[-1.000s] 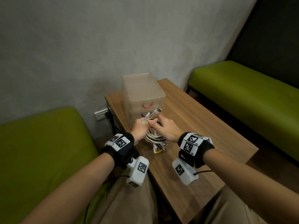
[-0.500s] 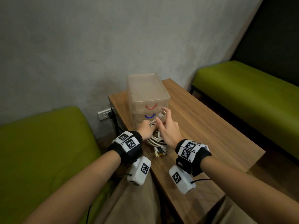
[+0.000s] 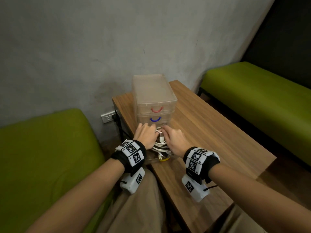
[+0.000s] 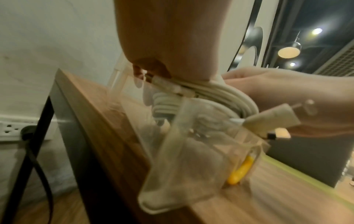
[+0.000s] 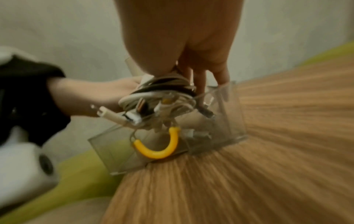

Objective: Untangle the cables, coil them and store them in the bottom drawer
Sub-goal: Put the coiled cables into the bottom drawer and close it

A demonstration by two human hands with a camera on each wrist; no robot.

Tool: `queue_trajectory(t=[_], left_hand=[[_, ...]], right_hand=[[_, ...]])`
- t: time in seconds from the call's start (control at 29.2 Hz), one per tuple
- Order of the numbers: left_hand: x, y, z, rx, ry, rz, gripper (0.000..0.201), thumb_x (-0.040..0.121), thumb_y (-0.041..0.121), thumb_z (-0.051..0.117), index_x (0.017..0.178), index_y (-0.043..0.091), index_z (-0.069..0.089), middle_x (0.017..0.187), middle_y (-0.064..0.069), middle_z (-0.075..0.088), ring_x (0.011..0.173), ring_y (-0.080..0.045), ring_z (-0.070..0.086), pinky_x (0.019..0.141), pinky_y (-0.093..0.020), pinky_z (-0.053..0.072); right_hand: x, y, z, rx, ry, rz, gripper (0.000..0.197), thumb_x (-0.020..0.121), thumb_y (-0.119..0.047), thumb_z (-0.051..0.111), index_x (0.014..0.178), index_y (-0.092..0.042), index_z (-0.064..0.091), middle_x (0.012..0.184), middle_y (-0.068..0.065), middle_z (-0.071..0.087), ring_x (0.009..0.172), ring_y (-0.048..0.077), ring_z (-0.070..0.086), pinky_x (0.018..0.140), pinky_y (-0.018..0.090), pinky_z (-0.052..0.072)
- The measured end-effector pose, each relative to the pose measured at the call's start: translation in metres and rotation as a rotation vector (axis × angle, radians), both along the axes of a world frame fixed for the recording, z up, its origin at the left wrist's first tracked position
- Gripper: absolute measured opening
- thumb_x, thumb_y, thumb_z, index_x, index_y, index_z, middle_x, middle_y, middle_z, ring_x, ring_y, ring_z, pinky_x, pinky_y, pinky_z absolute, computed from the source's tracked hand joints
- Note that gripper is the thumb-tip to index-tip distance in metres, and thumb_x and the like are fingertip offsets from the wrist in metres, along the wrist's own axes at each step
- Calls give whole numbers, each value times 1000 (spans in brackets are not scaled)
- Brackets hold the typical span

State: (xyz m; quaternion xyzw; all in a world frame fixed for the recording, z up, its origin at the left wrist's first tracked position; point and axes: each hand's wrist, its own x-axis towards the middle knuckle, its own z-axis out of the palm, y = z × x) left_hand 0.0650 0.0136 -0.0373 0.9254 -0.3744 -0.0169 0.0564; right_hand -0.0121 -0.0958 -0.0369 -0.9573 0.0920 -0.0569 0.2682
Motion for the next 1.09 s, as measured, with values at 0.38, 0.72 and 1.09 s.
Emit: queue_trajectory(t=[0.38, 0.72, 1.09], left_hand=[[11, 10, 11, 160, 374, -56, 57, 94, 28, 36, 144, 9, 18, 149, -15, 29, 136, -30, 26, 111, -41, 22], [9, 43, 18, -205, 252, -223, 53, 88, 47, 50, 130, 14, 49, 129, 0, 39, 117, -13, 45, 101, -31, 38], [13, 51, -9, 58, 94, -441, 87, 79, 66, 13, 146, 10, 11, 156, -7, 11, 144, -14, 9, 114, -25, -4]], right_hand=[[-11, -2, -1, -301, 346, 200, 70, 92, -59, 28, 147, -20, 8, 156, -2, 10, 138, 22, 28, 100, 67, 24], [-13, 9, -7, -168, 279, 143, 66, 96, -51, 26, 148, -18, 3, 158, 0, 5, 145, 16, 6, 111, 63, 11], [-11, -7, -11, 31, 161, 313, 74, 91, -53, 39, 147, -23, 0, 156, 3, 14, 141, 19, 22, 111, 47, 27]])
